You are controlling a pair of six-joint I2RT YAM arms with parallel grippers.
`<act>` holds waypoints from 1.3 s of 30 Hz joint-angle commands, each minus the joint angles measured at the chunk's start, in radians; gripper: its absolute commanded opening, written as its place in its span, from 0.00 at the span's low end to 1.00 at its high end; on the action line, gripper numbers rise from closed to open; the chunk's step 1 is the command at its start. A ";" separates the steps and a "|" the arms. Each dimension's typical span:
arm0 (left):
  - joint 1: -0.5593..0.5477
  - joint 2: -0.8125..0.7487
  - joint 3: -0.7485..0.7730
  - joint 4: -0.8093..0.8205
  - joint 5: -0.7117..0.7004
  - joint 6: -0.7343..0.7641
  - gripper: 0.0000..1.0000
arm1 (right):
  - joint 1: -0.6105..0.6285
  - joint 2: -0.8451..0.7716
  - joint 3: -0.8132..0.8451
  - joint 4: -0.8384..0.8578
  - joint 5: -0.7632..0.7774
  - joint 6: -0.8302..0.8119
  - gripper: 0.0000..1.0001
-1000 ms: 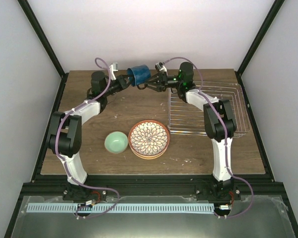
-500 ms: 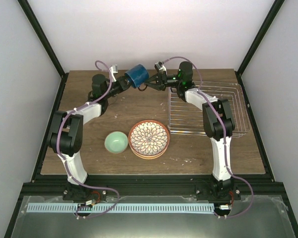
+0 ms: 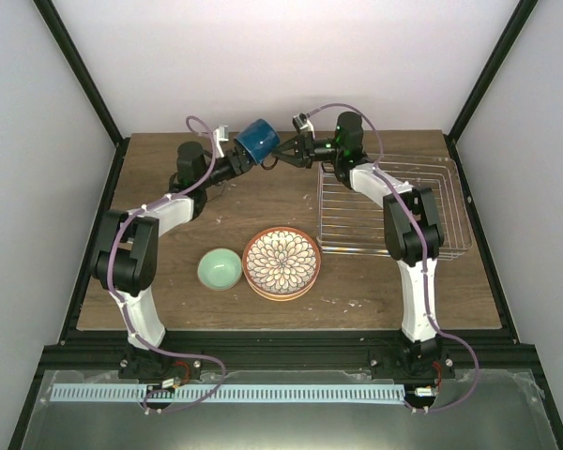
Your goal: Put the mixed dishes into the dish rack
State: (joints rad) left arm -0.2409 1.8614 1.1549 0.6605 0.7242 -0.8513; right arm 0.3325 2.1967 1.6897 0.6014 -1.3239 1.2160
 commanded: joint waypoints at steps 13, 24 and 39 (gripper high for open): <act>0.078 -0.152 -0.082 -0.236 0.009 0.187 0.86 | -0.115 -0.106 0.089 -0.503 0.144 -0.484 0.10; 0.121 -0.331 0.086 -1.002 -0.223 0.547 0.91 | -0.131 -0.324 0.113 -1.171 0.580 -1.022 0.10; 0.062 -0.330 0.179 -1.587 -0.622 0.588 0.90 | -0.131 -0.540 -0.158 -1.300 1.091 -1.113 0.03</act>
State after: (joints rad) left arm -0.1516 1.5528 1.3205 -0.7677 0.2436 -0.2756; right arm 0.2005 1.6875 1.5623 -0.7143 -0.3569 0.1387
